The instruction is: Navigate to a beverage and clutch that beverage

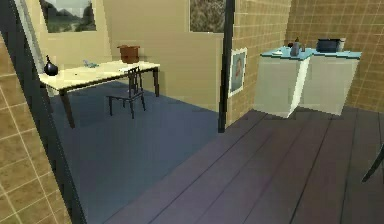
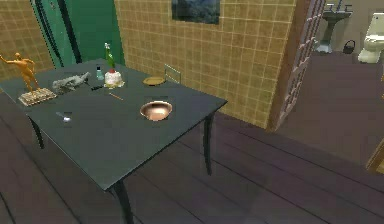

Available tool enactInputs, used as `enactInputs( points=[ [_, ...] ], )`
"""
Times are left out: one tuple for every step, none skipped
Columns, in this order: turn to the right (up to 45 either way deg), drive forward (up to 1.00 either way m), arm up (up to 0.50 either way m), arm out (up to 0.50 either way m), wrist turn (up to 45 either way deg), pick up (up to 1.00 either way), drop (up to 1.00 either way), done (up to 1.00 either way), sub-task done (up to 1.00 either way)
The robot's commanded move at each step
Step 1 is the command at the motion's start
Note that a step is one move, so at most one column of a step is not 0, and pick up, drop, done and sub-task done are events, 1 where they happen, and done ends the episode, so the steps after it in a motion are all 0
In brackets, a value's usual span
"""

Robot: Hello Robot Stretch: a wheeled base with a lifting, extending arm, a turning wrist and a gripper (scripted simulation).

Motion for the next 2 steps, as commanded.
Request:
enactInputs(
  points=[
    [12.0,0.00,0.00,0.00,0.0,0.00,0.00,0.00,0.00],
    [0.0,0.35,0.00,0.00,0.0,0.00,0.00,0.00,0.00]
  ],
)
